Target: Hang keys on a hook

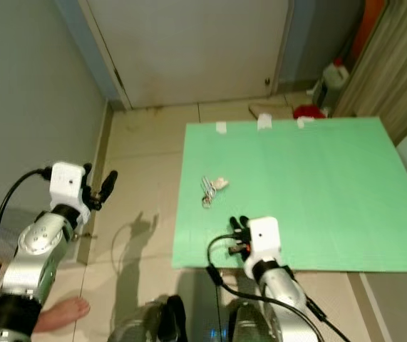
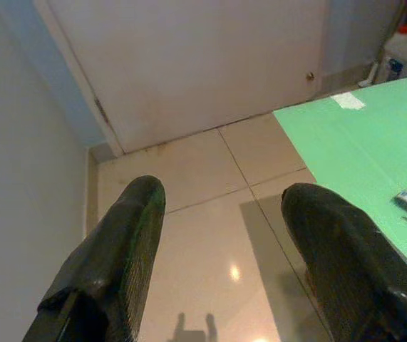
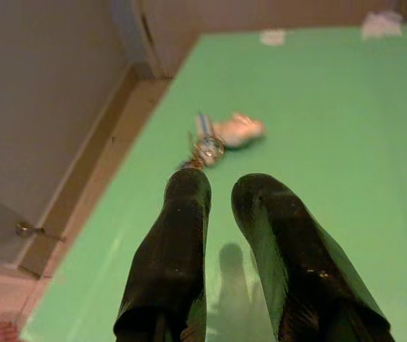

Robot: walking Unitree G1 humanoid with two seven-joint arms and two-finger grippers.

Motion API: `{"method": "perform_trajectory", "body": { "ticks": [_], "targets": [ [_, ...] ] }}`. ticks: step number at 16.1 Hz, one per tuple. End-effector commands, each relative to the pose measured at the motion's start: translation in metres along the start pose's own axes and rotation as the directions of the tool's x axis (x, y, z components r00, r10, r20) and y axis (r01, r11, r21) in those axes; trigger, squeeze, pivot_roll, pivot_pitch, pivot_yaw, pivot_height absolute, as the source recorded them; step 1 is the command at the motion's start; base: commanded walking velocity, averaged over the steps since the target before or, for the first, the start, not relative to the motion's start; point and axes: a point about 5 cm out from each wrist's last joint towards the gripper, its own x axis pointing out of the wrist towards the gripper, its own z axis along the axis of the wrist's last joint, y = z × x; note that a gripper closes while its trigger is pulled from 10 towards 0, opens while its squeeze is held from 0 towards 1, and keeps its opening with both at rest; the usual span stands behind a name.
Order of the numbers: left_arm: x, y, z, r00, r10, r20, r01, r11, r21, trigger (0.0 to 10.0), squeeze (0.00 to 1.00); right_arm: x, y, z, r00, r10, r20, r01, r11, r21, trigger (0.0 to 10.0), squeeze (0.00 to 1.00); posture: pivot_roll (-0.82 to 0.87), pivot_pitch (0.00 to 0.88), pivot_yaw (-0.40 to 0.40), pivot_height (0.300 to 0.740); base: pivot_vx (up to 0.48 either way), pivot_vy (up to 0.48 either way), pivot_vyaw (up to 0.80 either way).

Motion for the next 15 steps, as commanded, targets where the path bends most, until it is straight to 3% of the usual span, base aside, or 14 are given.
{"method": "perform_trajectory", "body": {
  "ticks": [1, 5, 7, 9, 10, 12, 15],
  "targets": [
    [-0.006, 0.004, -0.004, 1.000, 0.026, -0.013, -0.026, 1.000, 0.002, 0.0, 0.00, 0.000, 0.002, -0.004, 1.000, 0.009, -0.012, -0.009, 1.000, -0.003, 10.0, 0.00, -0.14, 0.107, 0.113, 0.740, 0.000, 0.000, 0.00],
    [-0.018, -0.001, -0.011, 0.998, 0.057, -0.010, -0.057, 0.998, -0.001, 0.0, 0.00, 0.008, -0.002, -0.002, 1.000, 0.022, -0.010, -0.023, 0.999, -0.025, 10.0, 0.00, -0.13, 0.096, 0.083, 0.740, 0.000, 0.000, 0.00],
    [-0.027, -0.012, -0.015, 0.999, 0.043, 0.000, -0.043, 0.999, -0.019, 0.0, 0.00, 0.011, -0.003, -0.001, 1.000, 0.022, -0.002, -0.022, 0.999, -0.024, 10.0, 0.00, -0.13, 0.085, 0.083, 0.740, 0.000, 0.000, 0.00],
    [-0.055, -0.038, -0.023, 1.000, -0.001, 0.008, 0.002, 0.998, -0.058, 0.0, 0.00, 0.015, -0.006, 0.002, 1.000, 0.004, 0.016, -0.003, 1.000, -0.017, 10.0, 0.00, -0.12, 0.066, 0.079, 0.740, 0.000, 0.000, 0.00],
    [-0.065, -0.043, -0.024, 1.000, -0.003, 0.012, 0.004, 0.998, -0.067, 0.0, 0.00, 0.016, -0.007, 0.004, 1.000, -0.003, 0.024, 0.003, 1.000, -0.016, 10.0, 0.00, -0.12, 0.059, 0.076, 0.740, 0.000, 0.000, 0.00],
    [-0.080, -0.043, -0.019, 0.999, -0.003, 0.045, 0.005, 0.999, -0.049, 0.0, 0.00, 0.015, -0.011, 0.009, 0.997, -0.032, 0.064, 0.034, 0.999, -0.023, 10.0, 0.00, -0.11, 0.036, 0.066, 0.740, 0.000, 0.000, 0.00],
    [-0.098, -0.032, 0.009, 0.989, 0.029, 0.142, -0.040, 0.997, 0.069, 0.0, 0.00, 0.006, -0.031, 0.042, 0.962, -0.158, 0.225, 0.161, 0.987, 0.007, 10.0, 0.00, -0.09, 0.021, 0.058, 0.740, 0.000, 0.000, 0.00]
  ]
}}
